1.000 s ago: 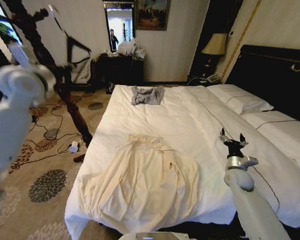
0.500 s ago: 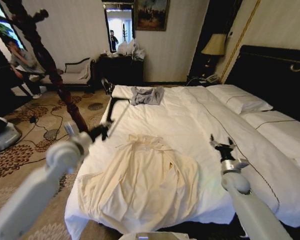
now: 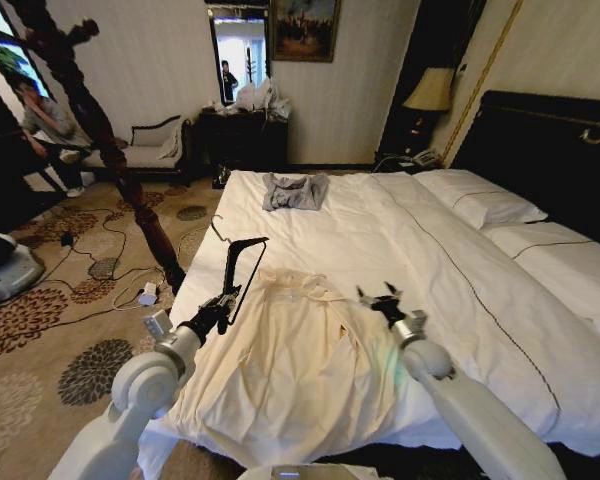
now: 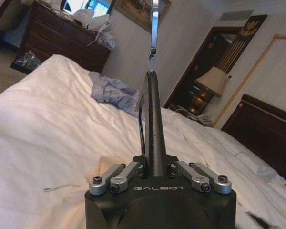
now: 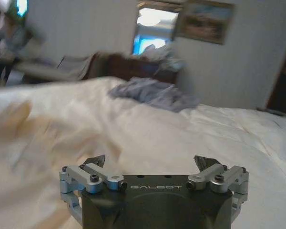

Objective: Pick up the clothes from the bed and hang them on the clothes hanger.

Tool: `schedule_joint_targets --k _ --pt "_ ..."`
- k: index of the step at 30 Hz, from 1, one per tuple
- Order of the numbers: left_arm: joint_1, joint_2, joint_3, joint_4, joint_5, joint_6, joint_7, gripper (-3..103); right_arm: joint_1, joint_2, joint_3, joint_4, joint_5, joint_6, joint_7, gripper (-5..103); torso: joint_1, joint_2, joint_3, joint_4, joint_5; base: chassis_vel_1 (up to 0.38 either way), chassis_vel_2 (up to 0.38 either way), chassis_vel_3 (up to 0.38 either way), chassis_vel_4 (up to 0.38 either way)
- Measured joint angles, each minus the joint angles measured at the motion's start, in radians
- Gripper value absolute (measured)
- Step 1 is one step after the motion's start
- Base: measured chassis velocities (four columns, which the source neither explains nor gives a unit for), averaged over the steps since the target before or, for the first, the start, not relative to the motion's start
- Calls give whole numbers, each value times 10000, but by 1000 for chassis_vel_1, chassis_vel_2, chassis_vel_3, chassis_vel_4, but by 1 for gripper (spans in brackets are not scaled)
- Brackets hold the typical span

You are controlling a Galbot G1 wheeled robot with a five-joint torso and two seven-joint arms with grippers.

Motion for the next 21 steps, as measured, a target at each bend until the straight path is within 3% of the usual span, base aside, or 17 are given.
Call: schedule_joint_targets --k 4,13,21 --pt "-105 -385 18 -224 121 146 -200 19 549 -61 -1257 -361 -1733 -457 243 100 1 0 1 0 0 0 0 0 0" --pt "180 -666 77 -790 414 448 -419 19 1507 196 -2640 -1172 -2033 -772 533 100 0 0 0 2 -1 0 0 0 0" --pt "415 -600 -81 -1080 516 599 -505 19 1996 393 -3091 -1366 -1973 -804 610 100 0 0 0 1 -2 0 0 0 0"
